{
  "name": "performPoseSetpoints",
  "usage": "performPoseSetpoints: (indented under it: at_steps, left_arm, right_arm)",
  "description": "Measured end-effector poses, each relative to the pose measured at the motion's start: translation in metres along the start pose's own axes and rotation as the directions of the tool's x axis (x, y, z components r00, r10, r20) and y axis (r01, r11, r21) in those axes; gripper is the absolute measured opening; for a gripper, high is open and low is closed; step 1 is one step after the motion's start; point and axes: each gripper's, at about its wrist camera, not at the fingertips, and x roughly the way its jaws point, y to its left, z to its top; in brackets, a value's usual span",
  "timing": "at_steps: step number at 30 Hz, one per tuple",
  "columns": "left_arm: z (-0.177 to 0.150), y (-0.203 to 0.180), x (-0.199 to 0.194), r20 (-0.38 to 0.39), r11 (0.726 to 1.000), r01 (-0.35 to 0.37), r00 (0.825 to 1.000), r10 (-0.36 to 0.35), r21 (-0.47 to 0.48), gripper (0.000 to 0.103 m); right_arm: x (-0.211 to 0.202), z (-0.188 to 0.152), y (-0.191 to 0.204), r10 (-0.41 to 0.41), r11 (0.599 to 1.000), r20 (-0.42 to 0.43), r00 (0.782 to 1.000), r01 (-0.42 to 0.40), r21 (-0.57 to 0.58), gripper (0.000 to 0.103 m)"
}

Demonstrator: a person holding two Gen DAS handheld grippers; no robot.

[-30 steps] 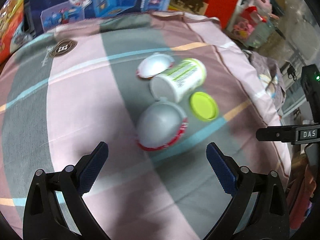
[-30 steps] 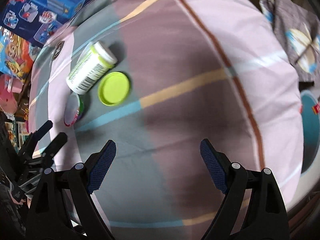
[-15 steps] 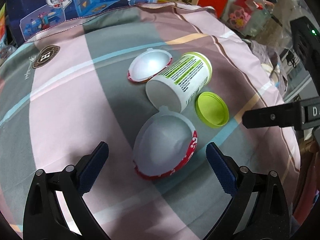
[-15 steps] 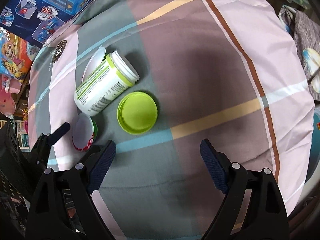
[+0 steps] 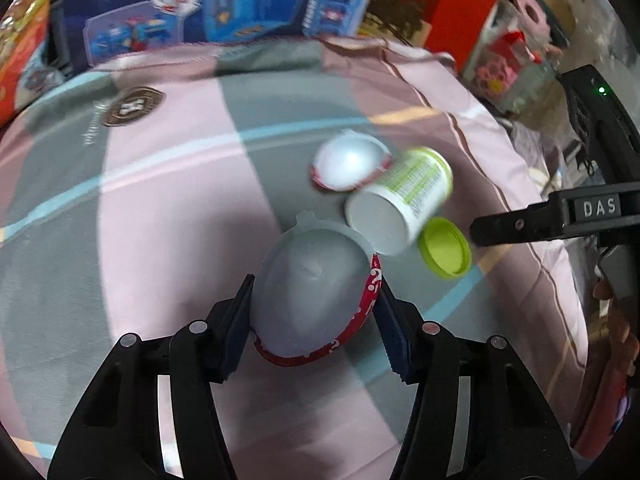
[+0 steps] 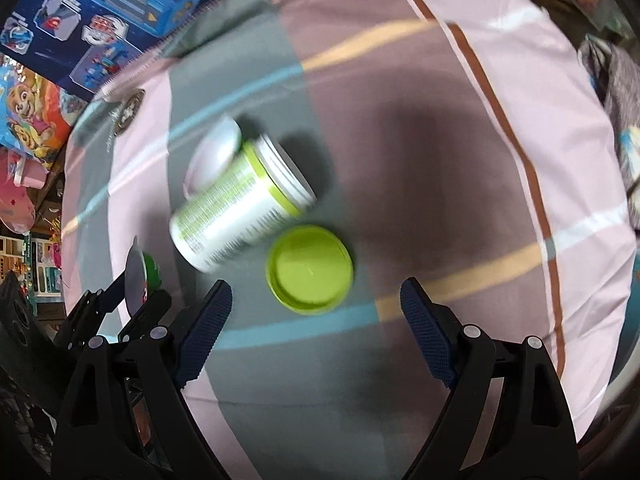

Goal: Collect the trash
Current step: 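Grasp a white egg-shell half with the left tool while the right tool grasps the other half, then carry both egg-shell halves in the two tools over the teal bin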

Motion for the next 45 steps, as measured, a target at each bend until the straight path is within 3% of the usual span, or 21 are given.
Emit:
performPoseSetpoints:
  at_steps: [6, 13, 14, 16, 20, 21, 22, 23, 35, 45]
  left_arm:
    - [0.018, 0.028, -0.001, 0.011, 0.998, -0.016, 1.000, 0.017, -0.054, 0.058]
    - [0.035, 0.039, 0.010, -0.001, 0.996, -0.027, 1.000, 0.027, -0.083, 0.058]
    - [0.037, 0.040, 0.012, -0.005, 0.996, -0.028, 1.000, 0.028, -0.087, 0.058]
    - [0.040, 0.042, 0.015, -0.010, 0.995, -0.033, 0.999, 0.032, -0.090, 0.058]
    - [0.043, 0.042, 0.021, -0.025, 0.995, -0.037, 0.999, 0.035, -0.092, 0.058]
    - [0.043, 0.042, 0.022, -0.028, 0.995, -0.038, 0.999, 0.036, -0.091, 0.058]
    - [0.043, 0.041, 0.024, -0.030, 0.995, -0.042, 0.999, 0.039, -0.090, 0.058]
    - [0.042, 0.040, 0.025, -0.032, 0.995, -0.043, 0.999, 0.041, -0.091, 0.058]
    - [0.044, 0.018, 0.002, 0.010, 0.996, -0.043, 0.999, 0.044, -0.072, 0.058]
    - [0.037, -0.046, -0.030, 0.056, 1.000, -0.010, 0.998, 0.008, 0.029, 0.058]
  right_arm:
    - [-0.011, 0.040, 0.032, -0.027, 0.995, 0.067, 0.997, 0.033, -0.097, 0.082]
    - [0.017, 0.082, 0.064, -0.035, 0.977, 0.065, 0.997, 0.048, -0.207, 0.080]
    - [0.022, 0.085, 0.065, -0.045, 0.976, 0.061, 0.997, 0.057, -0.211, 0.077]
    - [0.034, 0.091, 0.065, -0.053, 0.975, 0.042, 0.998, 0.060, -0.213, 0.055]
    - [0.055, 0.096, 0.062, -0.058, 0.975, -0.007, 0.998, 0.055, -0.213, 0.047]
    - [0.058, 0.096, 0.062, -0.060, 0.975, -0.011, 0.998, 0.056, -0.213, 0.041]
    - [0.061, 0.096, 0.061, -0.060, 0.975, -0.011, 0.998, 0.056, -0.217, 0.021]
    - [0.061, 0.096, 0.060, -0.058, 0.974, -0.006, 0.998, 0.055, -0.221, 0.008]
    - [0.012, 0.085, 0.048, 0.011, 0.978, 0.110, 0.994, 0.012, -0.206, 0.006]
    - [-0.048, 0.051, 0.001, 0.053, 0.989, 0.199, 0.978, -0.024, -0.148, 0.006]
